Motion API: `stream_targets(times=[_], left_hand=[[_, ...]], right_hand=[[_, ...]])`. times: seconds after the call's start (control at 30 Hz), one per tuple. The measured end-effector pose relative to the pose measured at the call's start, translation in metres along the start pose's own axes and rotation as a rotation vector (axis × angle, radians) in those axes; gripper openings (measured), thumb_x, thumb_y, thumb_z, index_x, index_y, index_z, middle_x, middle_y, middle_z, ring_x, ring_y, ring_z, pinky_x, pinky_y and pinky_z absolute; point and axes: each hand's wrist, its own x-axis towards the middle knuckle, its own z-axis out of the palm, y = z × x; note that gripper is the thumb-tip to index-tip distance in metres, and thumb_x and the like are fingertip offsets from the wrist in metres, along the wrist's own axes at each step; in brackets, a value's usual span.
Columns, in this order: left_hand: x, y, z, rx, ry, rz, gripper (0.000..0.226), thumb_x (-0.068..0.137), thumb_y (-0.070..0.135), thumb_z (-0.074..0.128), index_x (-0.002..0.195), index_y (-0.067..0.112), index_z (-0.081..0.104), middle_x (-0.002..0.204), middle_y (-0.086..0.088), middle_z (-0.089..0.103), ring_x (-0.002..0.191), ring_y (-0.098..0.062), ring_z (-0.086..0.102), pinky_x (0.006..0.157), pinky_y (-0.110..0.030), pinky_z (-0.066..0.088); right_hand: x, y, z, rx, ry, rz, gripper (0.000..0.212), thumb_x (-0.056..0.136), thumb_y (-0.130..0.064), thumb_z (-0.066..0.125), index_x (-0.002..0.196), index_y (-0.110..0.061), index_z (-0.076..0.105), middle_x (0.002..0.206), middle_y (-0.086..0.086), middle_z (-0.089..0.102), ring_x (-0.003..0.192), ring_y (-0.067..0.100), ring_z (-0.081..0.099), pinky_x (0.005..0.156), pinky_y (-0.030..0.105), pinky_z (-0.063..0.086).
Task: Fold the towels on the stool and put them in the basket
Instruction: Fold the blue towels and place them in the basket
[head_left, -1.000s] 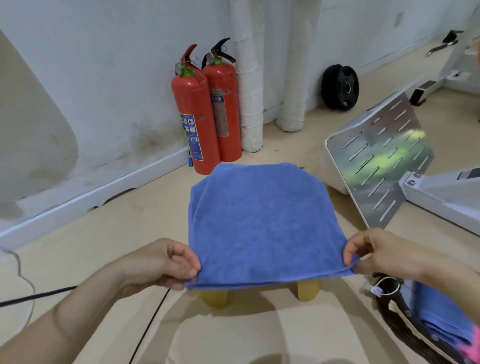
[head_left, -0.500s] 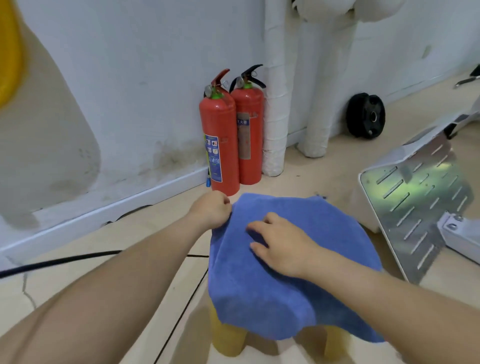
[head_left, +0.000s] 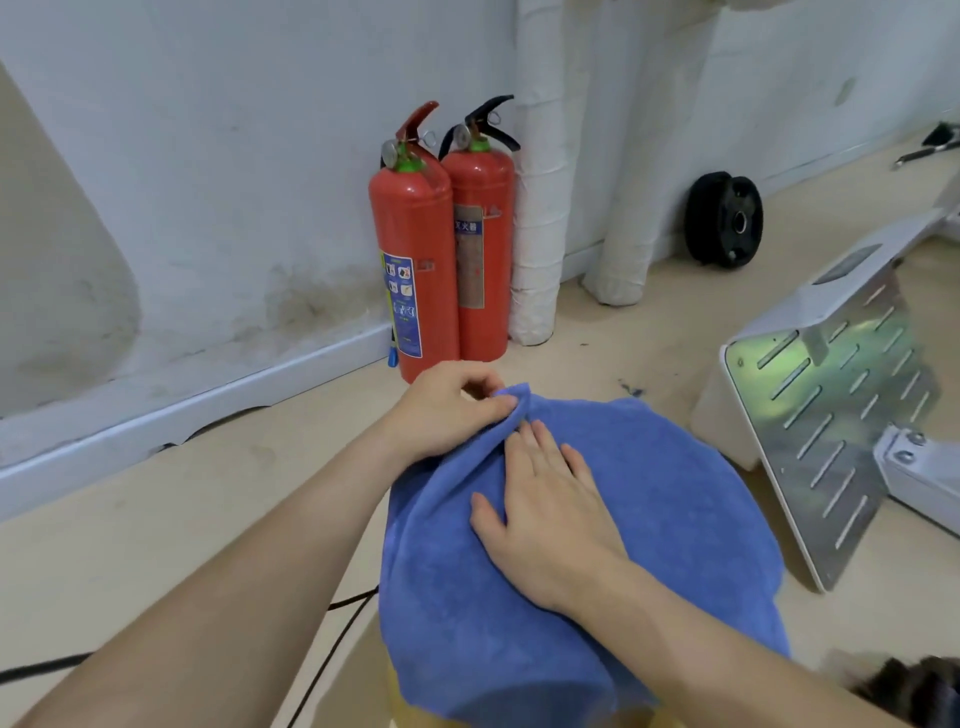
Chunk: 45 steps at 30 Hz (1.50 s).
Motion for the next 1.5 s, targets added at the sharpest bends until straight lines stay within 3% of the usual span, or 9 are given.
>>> stream_targets(times=[0.23, 0.53, 0.7, 0.8, 0.93, 1.03, 1.13, 1.27, 1.5], left_hand=[[0.006, 0.001, -0.037, -0.156, 0.216, -0.160, 0.015, 0.086, 0.021, 0.070, 0.078, 0.012, 0.060, 0.057, 0.000, 0.054, 0.044, -0.008, 0.046, 0.039, -0.017, 0.035], [-0.002, -0.035, -0.026, -0.372, 0.132, -0.552, 0.015, 0.091, 0.026, 0.062, 0.106, 0.023, 0.060, 0.085, -0.002, 0.059, 0.069, -0.015, 0.051, 0.061, -0.027, 0.044], [-0.006, -0.037, -0.016, -0.014, 0.384, -0.239, 0.028, 0.090, 0.003, 0.049, 0.084, 0.023, 0.067, 0.075, 0.010, 0.061, 0.071, -0.011, 0.052, 0.066, -0.026, 0.039], [-0.010, -0.032, -0.012, 0.136, 0.441, -0.230, 0.026, 0.092, 0.007, 0.044, 0.092, 0.021, 0.066, 0.085, 0.005, 0.063, 0.083, -0.017, 0.054, 0.073, -0.026, 0.036], [-0.017, -0.030, -0.020, 0.188, 0.351, -0.420, 0.019, 0.091, 0.031, 0.041, 0.100, 0.017, 0.052, 0.090, -0.005, 0.063, 0.084, -0.030, 0.064, 0.081, -0.037, 0.049], [-0.038, -0.014, -0.038, 0.132, 0.192, -0.569, 0.039, 0.092, 0.043, 0.039, 0.088, 0.007, 0.054, 0.079, -0.008, 0.061, 0.062, -0.030, 0.069, 0.075, -0.038, 0.055], [-0.071, 0.001, -0.054, 0.035, -0.122, -0.733, 0.069, 0.089, 0.065, 0.040, 0.092, -0.001, 0.062, 0.083, -0.021, 0.071, 0.058, -0.029, 0.067, 0.067, -0.034, 0.057], [-0.114, 0.007, -0.055, 0.039, -0.457, -0.773, 0.080, 0.077, 0.078, 0.041, 0.099, 0.006, 0.069, 0.090, -0.015, 0.075, 0.080, -0.028, 0.072, 0.084, -0.038, 0.054], [-0.158, 0.009, -0.021, -0.072, -0.326, -0.618, 0.035, 0.069, 0.053, 0.073, 0.071, 0.019, 0.079, 0.081, -0.004, 0.076, 0.074, -0.012, 0.071, 0.082, -0.030, 0.057]], right_hand=[[-0.002, -0.001, 0.001, -0.092, -0.055, -0.012, 0.068, 0.085, -0.052, 0.005, 0.150, -0.036, -0.003, 0.161, 0.002, -0.009, 0.148, 0.018, -0.012, 0.118, 0.039, -0.005], [0.000, -0.001, 0.003, -0.139, -0.126, -0.034, 0.067, 0.079, -0.054, -0.008, 0.146, -0.047, -0.009, 0.160, 0.003, -0.018, 0.146, 0.023, -0.019, 0.117, 0.046, -0.008], [0.007, 0.001, -0.015, 0.013, -0.258, -0.044, 0.056, 0.097, -0.050, 0.029, 0.148, -0.047, 0.005, 0.161, 0.000, -0.009, 0.147, 0.019, -0.013, 0.118, 0.044, -0.003], [0.012, 0.024, -0.051, 0.499, -0.141, 0.086, 0.056, 0.094, -0.029, 0.051, 0.146, -0.034, 0.031, 0.153, -0.006, 0.032, 0.142, 0.011, 0.025, 0.108, 0.022, 0.023], [-0.016, 0.085, -0.087, 0.699, 0.215, 0.406, 0.054, 0.090, -0.018, 0.054, 0.142, -0.028, 0.038, 0.139, -0.002, 0.044, 0.123, 0.011, 0.044, 0.098, 0.025, 0.034], [-0.066, 0.133, -0.084, 0.865, -0.057, 0.668, 0.062, 0.086, -0.053, 0.056, 0.143, -0.041, 0.033, 0.150, -0.009, 0.036, 0.132, 0.016, 0.041, 0.107, 0.042, 0.030], [-0.105, 0.163, -0.067, 1.092, -0.438, 0.797, 0.064, 0.073, -0.081, 0.046, 0.124, -0.043, 0.055, 0.125, -0.008, 0.062, 0.113, 0.016, 0.057, 0.100, 0.044, 0.032], [-0.130, 0.171, -0.051, 1.220, -0.465, 0.803, 0.054, 0.067, -0.066, 0.068, 0.100, -0.024, 0.069, 0.088, -0.002, 0.066, 0.075, 0.014, 0.058, 0.075, 0.029, 0.037], [-0.143, 0.167, -0.049, 1.342, -0.446, 0.735, 0.041, 0.061, -0.035, 0.084, 0.094, -0.016, 0.067, 0.088, 0.000, 0.067, 0.072, 0.010, 0.064, 0.060, 0.020, 0.051]])
